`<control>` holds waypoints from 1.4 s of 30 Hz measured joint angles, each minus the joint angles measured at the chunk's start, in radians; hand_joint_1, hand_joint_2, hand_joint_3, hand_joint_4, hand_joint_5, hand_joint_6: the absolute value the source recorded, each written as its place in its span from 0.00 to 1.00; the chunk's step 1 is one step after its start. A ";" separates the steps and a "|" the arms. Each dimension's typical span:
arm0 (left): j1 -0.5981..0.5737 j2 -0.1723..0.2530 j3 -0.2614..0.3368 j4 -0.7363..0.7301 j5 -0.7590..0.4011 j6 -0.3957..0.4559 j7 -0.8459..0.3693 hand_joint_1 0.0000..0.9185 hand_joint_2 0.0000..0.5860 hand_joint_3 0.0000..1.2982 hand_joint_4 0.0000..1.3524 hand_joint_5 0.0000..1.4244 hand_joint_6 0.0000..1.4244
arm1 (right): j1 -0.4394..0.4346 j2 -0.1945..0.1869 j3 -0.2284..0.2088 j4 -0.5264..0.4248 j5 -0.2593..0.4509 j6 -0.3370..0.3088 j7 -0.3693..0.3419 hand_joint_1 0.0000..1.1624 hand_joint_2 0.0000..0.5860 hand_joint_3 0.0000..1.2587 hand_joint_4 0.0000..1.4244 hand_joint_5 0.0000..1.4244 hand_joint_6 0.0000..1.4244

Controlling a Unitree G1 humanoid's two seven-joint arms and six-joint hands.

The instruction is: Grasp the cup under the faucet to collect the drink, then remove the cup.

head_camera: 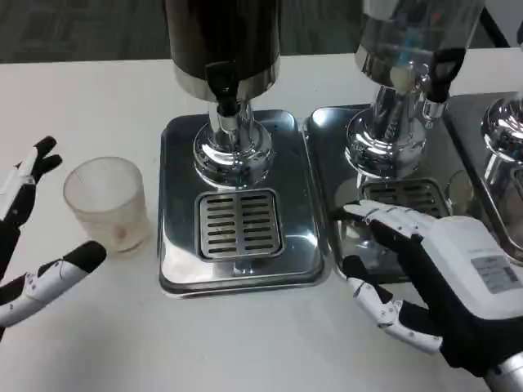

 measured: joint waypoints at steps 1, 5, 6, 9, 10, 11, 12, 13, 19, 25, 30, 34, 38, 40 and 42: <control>-0.016 0.001 -0.002 0.016 -0.002 0.007 0.000 0.00 0.00 0.00 0.00 0.00 0.06 | -0.001 0.000 0.001 0.000 0.000 0.001 0.000 0.27 0.80 0.24 0.16 0.18 0.22; -0.111 0.015 -0.021 0.109 -0.019 0.038 -0.004 0.00 0.00 0.00 0.00 0.00 0.06 | -0.006 0.001 0.007 0.000 0.000 0.009 0.008 0.27 0.81 0.24 0.17 0.19 0.23; -0.124 0.018 -0.024 0.122 -0.021 0.041 -0.008 0.00 0.00 0.00 0.00 0.00 0.06 | -0.005 0.002 0.007 0.000 0.001 0.010 0.009 0.28 0.81 0.24 0.17 0.19 0.23; -0.173 0.030 -0.046 0.181 -0.024 0.049 -0.024 0.00 0.00 0.00 0.00 0.00 0.06 | -0.003 0.003 0.007 -0.001 0.001 0.015 0.011 0.28 0.81 0.24 0.17 0.19 0.23; -0.183 0.033 -0.056 0.196 -0.025 0.049 -0.028 0.00 0.00 0.00 0.00 0.00 0.06 | -0.002 0.004 0.007 -0.002 0.001 0.017 0.011 0.28 0.82 0.24 0.17 0.19 0.23; -0.190 0.035 -0.061 0.207 -0.025 0.048 -0.032 0.00 0.00 0.00 0.00 0.00 0.06 | -0.001 0.004 0.007 -0.002 0.001 0.018 0.011 0.28 0.82 0.25 0.17 0.19 0.23; -0.208 0.038 -0.070 0.232 -0.026 0.048 -0.043 0.00 0.00 0.00 0.00 0.00 0.05 | 0.001 0.006 0.007 -0.004 0.001 0.020 0.011 0.28 0.82 0.25 0.17 0.19 0.23; -0.220 0.044 -0.078 0.251 -0.028 0.047 -0.049 0.00 0.00 0.00 0.00 0.00 0.05 | 0.003 0.008 0.008 -0.006 0.000 0.020 0.011 0.28 0.82 0.25 0.17 0.19 0.23; -0.296 0.062 -0.110 0.366 -0.072 0.009 -0.108 0.00 0.00 0.00 0.00 0.00 0.05 | 0.005 0.025 0.014 -0.015 -0.013 0.043 0.011 0.28 0.82 0.25 0.18 0.20 0.23; -0.363 0.085 -0.138 0.493 -0.094 -0.037 -0.148 0.00 0.00 0.00 0.00 0.00 0.03 | 0.000 0.041 0.036 -0.029 -0.026 0.065 0.013 0.28 0.82 0.25 0.18 0.21 0.24; -0.419 0.096 -0.167 0.601 -0.094 -0.067 -0.159 0.00 0.00 0.00 0.00 0.00 0.03 | -0.004 0.055 0.046 -0.043 -0.045 0.079 0.013 0.28 0.82 0.25 0.18 0.21 0.24; -0.444 0.101 -0.177 0.646 -0.088 -0.086 -0.157 0.00 0.00 0.00 0.00 0.00 0.04 | -0.004 0.060 0.052 -0.043 -0.057 0.083 0.013 0.28 0.82 0.26 0.18 0.22 0.25; -0.455 0.112 -0.178 0.683 -0.066 -0.096 -0.132 0.00 0.00 0.00 0.00 0.00 0.04 | -0.004 0.063 0.056 -0.043 -0.059 0.091 0.013 0.28 0.82 0.26 0.18 0.22 0.27; -0.460 0.120 -0.182 0.706 -0.054 -0.099 -0.113 0.00 0.00 0.00 0.00 0.00 0.04 | -0.004 0.063 0.056 -0.043 -0.059 0.093 0.013 0.28 0.82 0.26 0.18 0.22 0.27; -0.469 0.127 -0.185 0.729 -0.041 -0.100 -0.088 0.00 0.00 0.00 0.00 0.00 0.04 | -0.004 0.063 0.056 -0.043 -0.059 0.094 0.013 0.28 0.82 0.26 0.18 0.23 0.28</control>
